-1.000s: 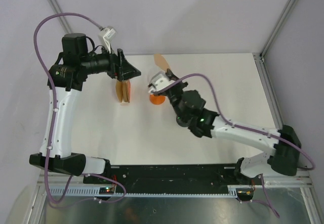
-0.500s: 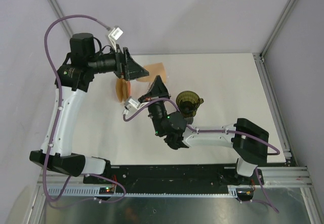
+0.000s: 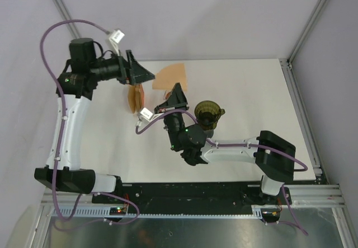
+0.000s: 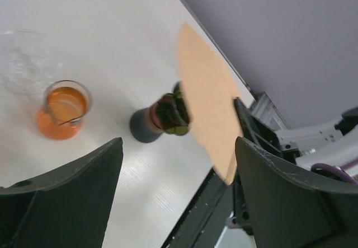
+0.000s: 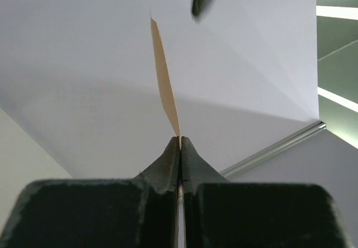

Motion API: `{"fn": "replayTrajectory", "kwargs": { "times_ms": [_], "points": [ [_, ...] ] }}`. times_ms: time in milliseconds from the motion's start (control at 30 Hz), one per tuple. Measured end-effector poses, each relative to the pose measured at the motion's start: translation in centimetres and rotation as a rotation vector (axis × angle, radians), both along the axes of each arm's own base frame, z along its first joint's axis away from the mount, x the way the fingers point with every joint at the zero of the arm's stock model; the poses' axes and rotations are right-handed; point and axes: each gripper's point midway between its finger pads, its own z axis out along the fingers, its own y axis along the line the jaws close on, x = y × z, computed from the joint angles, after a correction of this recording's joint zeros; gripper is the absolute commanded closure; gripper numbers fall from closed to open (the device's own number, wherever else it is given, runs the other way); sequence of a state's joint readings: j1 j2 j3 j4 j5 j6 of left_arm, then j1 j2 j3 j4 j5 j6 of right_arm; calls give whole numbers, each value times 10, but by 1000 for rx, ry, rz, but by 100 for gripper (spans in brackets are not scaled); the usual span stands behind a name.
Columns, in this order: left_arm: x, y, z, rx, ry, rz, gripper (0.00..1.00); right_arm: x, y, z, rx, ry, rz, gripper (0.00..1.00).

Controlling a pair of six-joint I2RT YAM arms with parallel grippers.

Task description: Place the coffee filter in the dripper

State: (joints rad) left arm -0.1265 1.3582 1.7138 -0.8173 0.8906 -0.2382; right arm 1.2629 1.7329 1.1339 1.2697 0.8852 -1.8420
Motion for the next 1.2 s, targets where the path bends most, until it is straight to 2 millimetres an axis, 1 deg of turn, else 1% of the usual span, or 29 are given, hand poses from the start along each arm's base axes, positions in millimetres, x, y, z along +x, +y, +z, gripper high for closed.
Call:
{"fn": "replayTrajectory", "kwargs": {
  "times_ms": [100, 133, 167, 233, 367, 433, 567, 667, 800, 867, 933, 967, 1000, 1033, 1067, 1167, 1200],
  "points": [
    [13, 25, 7, -8, -19, 77, 11, 4, -5, 0, -14, 1, -25, 100],
    [16, 30, 8, -10, -23, 90, 11, 5, -6, 0, -16, 2, -32, 100],
    [15, 30, 8, -14, -21, 88, 10, 6, -7, -1, -16, 3, -37, 100],
    [11, 24, 9, -23, -18, 60, 8, 8, -9, -1, -19, 2, -44, 100],
    [-3, 6, 13, -35, -26, -19, 7, 8, -8, 1, -30, -4, -44, 100],
    [-10, -4, 16, -37, -37, -53, 8, 7, -8, 1, -34, -5, -44, 100],
    [-18, -12, 18, -39, -49, -82, 13, 6, -7, 2, -34, -7, -41, 100],
    [-18, -12, 11, -35, -34, -80, 24, 4, -6, 3, -34, -9, -37, 100],
    [-13, -16, 1, -33, 1, -90, 45, 2, -4, 4, -35, -11, -34, 100],
    [-14, -22, -2, -31, 12, -110, 58, 2, -5, 4, -35, -11, -33, 100],
    [-17, -28, -4, -32, 20, -136, 73, 2, -5, 4, -33, -11, -33, 100],
    [-20, -32, -4, -35, 22, -151, 84, 2, -5, 4, -31, -10, -32, 100],
    [-23, -35, -4, -38, 19, -172, 92, 2, -4, 3, -29, -10, -31, 100],
    [-25, -37, -3, -42, 22, -180, 96, 2, -4, 3, -27, -9, -30, 100],
    [-27, -39, -2, -44, 20, -192, 98, 2, -3, 2, -26, -8, -29, 100],
    [-29, -41, -1, -49, 11, -209, 100, 2, -1, -1, -26, -1, -27, 100],
    [-29, -41, -1, -49, 12, -209, 100, 2, -1, -2, -25, 1, -26, 95]
  ]
}}
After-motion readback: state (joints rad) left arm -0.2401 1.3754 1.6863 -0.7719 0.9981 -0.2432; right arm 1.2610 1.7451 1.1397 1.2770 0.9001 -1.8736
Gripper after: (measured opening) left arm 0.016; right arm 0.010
